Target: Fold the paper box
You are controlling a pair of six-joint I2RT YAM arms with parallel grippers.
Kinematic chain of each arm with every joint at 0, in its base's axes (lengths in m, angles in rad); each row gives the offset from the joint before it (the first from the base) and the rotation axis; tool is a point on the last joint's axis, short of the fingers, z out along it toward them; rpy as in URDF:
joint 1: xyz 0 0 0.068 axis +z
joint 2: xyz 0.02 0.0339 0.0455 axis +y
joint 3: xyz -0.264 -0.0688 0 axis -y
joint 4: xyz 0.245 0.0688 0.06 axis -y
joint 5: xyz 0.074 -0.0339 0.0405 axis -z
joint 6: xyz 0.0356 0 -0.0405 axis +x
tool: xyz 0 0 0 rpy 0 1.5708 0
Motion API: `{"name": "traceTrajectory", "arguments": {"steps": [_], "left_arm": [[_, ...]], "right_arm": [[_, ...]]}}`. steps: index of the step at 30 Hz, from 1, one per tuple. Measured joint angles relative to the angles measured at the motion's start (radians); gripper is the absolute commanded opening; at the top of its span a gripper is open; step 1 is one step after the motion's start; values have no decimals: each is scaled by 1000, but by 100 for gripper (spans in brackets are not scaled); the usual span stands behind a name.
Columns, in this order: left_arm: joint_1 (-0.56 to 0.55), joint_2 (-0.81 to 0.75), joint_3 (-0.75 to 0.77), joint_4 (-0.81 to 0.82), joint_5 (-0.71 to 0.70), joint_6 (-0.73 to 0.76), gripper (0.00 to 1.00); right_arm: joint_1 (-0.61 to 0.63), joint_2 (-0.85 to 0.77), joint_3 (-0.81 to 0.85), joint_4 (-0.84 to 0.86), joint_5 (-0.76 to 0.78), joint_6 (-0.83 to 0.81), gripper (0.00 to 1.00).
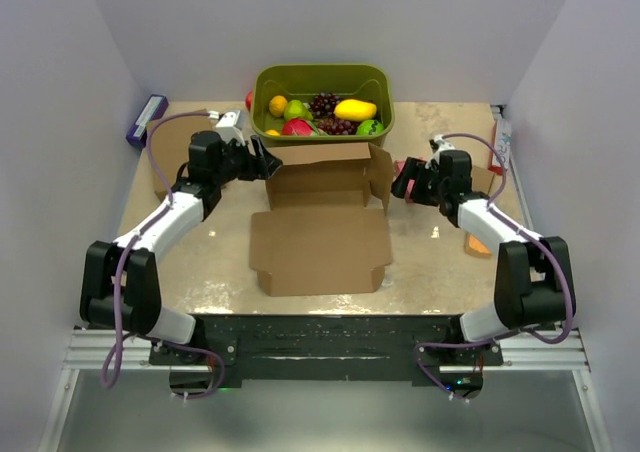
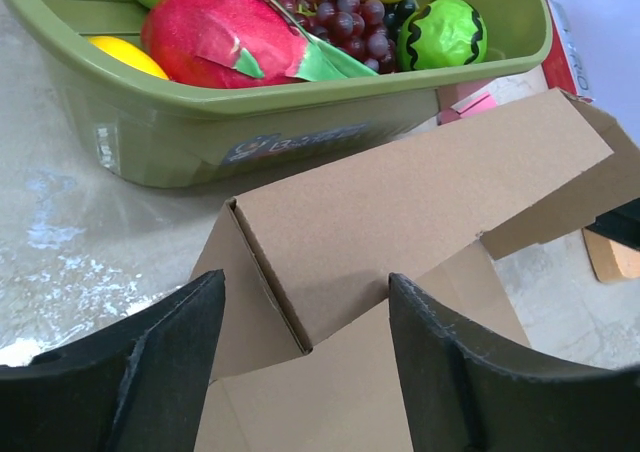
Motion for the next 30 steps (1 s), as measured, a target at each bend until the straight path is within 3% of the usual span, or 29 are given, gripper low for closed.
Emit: {"name": "traceTrajectory", "arguments": {"steps": [14,30], "left_arm": [[4,29,0,45,45,-6,57],[5,40,0,56,64,19,54]], "right_arm": [[114,30,-2,37,-73,-54,74],[126,63,-85,335,-100,-138,68]]}}
